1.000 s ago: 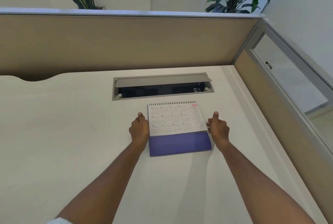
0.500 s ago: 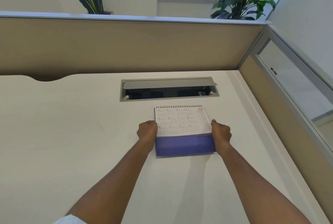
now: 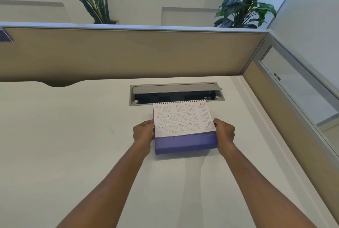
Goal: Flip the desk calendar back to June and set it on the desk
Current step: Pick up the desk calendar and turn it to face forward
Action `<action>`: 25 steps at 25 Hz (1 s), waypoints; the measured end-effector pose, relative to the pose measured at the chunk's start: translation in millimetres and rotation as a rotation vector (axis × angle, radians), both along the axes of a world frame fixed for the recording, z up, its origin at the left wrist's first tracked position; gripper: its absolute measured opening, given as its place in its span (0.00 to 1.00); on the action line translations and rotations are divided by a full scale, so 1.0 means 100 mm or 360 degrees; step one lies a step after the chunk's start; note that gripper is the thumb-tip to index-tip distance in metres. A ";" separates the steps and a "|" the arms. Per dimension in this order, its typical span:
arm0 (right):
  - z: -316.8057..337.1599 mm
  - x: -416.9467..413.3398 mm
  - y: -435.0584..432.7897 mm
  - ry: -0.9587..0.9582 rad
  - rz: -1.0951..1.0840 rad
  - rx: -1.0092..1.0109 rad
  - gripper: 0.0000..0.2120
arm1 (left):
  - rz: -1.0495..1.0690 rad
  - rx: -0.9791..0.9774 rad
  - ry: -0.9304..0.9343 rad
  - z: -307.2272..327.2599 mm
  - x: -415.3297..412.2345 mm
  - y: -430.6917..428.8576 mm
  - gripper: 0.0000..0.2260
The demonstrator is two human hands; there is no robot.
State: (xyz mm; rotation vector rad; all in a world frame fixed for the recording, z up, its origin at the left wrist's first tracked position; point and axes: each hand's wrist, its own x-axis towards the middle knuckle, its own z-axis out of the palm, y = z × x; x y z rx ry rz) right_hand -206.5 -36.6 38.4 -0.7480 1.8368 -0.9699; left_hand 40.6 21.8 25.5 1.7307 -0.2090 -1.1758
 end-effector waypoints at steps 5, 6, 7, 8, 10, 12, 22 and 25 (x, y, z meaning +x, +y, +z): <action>0.16 0.37 0.08 -0.0203 0.0142 -0.0030 0.08 | 0.0091 -0.0115 0.0097 0.25 0.42 0.21 0.07; 0.19 0.45 0.10 -0.0266 0.0181 -0.0033 0.08 | 0.0115 -0.0137 0.0132 0.29 0.51 0.27 0.08; 0.21 0.56 0.13 -0.0334 0.0219 -0.0031 0.11 | 0.0147 -0.0158 0.0160 0.33 0.62 0.33 0.08; 0.23 0.67 0.16 -0.0398 0.0247 -0.0028 0.13 | 0.0184 -0.0175 0.0182 0.36 0.72 0.40 0.07; 0.26 0.91 0.23 -0.0476 0.0297 -0.0019 0.11 | 0.0284 -0.0209 0.0210 0.42 0.93 0.55 0.08; 0.28 1.17 0.30 -0.0486 0.0365 0.0009 0.10 | 0.0402 -0.0256 0.0233 0.46 1.17 0.71 0.11; 0.23 2.39 0.61 -0.0504 0.0777 0.0017 0.11 | 0.0823 -0.0501 0.0227 0.50 2.28 1.38 0.09; 0.16 2.57 0.71 -0.0501 0.0886 -0.0033 0.09 | 0.0801 -0.0580 0.0134 0.43 2.46 1.53 0.05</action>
